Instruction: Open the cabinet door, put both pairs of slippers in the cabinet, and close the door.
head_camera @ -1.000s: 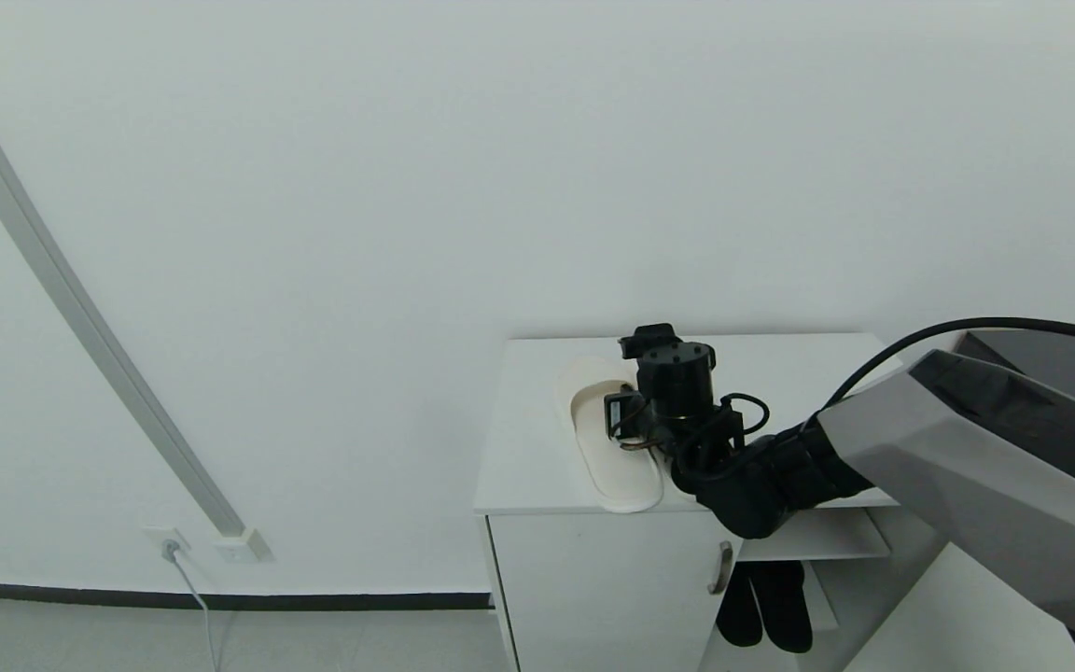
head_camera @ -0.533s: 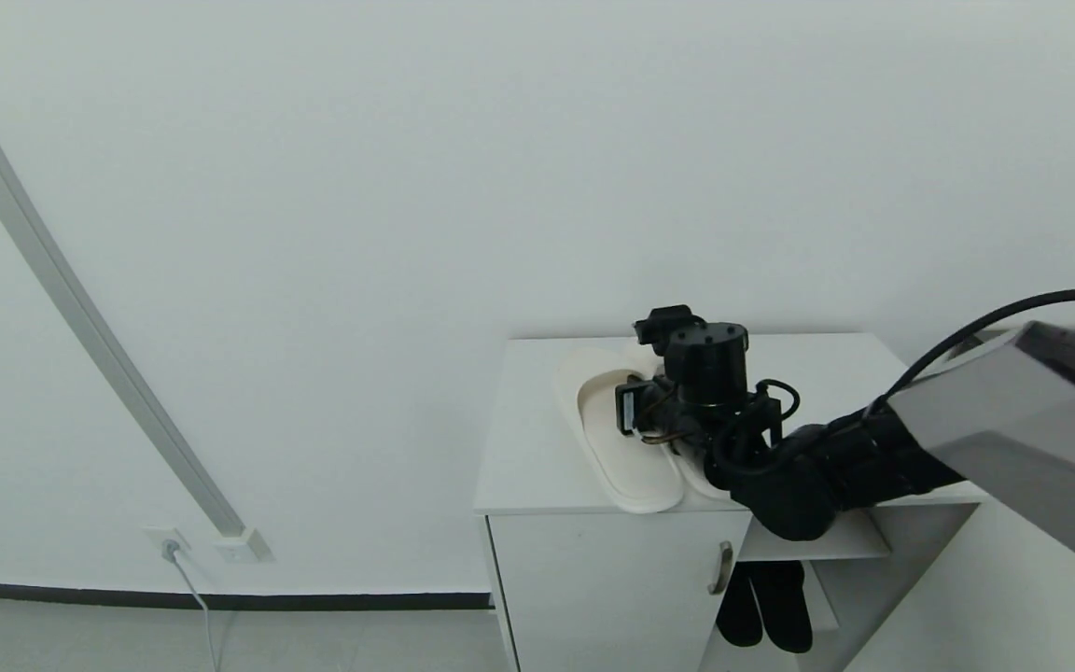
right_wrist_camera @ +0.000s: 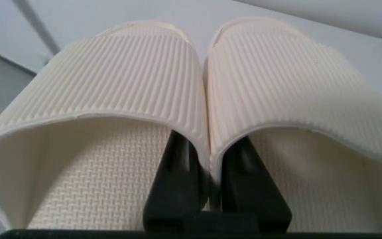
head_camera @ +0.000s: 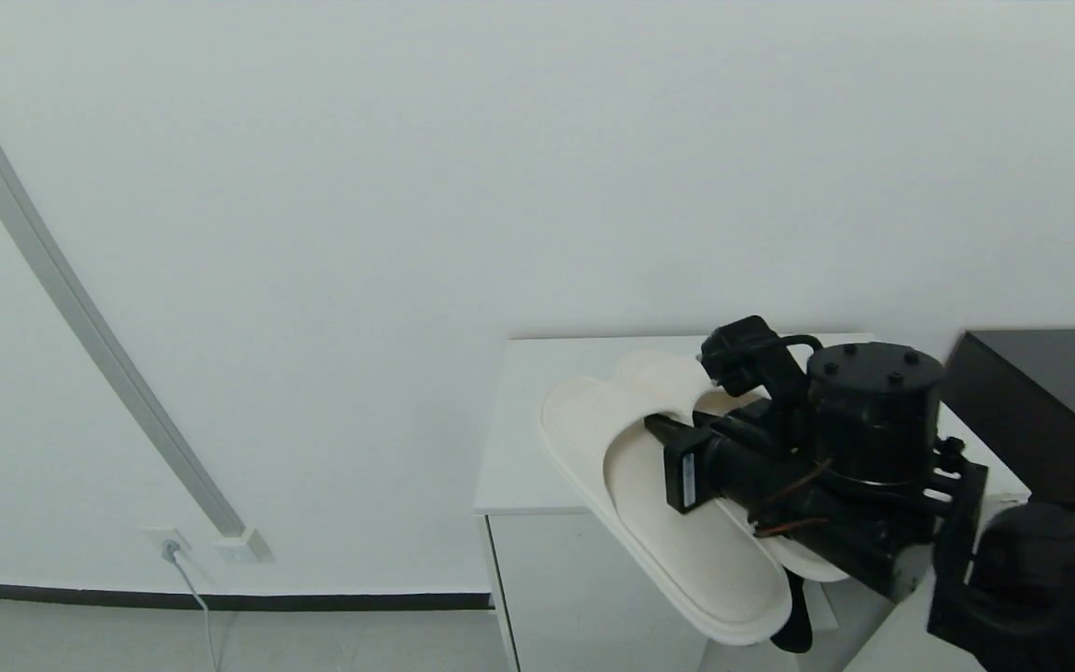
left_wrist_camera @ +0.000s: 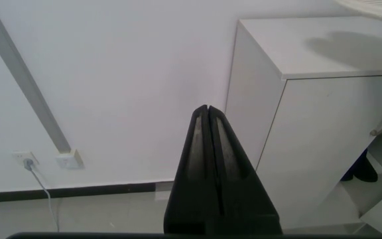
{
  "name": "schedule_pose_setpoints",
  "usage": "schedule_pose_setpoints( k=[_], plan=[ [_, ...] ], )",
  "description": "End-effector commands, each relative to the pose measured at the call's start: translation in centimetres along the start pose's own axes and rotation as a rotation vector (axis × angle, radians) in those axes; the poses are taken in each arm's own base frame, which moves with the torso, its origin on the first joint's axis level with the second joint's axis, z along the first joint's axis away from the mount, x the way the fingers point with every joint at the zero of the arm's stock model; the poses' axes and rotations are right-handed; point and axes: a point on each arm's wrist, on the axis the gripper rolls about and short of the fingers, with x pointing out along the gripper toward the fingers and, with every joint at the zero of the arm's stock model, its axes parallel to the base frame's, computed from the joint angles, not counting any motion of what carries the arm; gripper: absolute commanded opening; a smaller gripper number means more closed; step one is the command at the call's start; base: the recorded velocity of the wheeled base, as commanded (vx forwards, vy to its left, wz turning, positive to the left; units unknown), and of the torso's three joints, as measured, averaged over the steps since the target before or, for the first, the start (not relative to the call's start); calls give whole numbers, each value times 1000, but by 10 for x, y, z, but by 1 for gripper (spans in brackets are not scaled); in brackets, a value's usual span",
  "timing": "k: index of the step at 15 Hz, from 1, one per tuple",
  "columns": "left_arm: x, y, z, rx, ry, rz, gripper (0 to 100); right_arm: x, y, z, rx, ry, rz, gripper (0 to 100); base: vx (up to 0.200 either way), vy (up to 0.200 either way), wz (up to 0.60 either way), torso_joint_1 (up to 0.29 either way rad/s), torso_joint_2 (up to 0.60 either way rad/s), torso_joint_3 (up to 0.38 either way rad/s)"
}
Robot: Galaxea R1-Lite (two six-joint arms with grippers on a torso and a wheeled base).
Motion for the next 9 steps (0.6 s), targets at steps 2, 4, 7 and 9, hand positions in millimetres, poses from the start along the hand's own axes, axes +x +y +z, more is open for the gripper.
schedule_pose_setpoints(
  k=[2, 4, 7, 9],
  plan=[
    [0, 0, 0, 1, 0, -1, 0, -33, 2, 5, -23, -47, 66, 0, 0, 0, 0, 0, 0, 0],
    [0, 0, 0, 3, 0, -1, 0, -32, 0, 0, -35, -39, 87, 0, 0, 0, 0, 0, 0, 0],
    [0, 0, 0, 0, -2, -1, 0, -24, -3, -11, -76, -58, 95, 0, 0, 0, 0, 0, 0, 0],
    [0, 0, 0, 0, 0, 1, 0, -24, -3, -10, -75, -64, 95, 0, 0, 0, 0, 0, 0, 0]
  ],
)
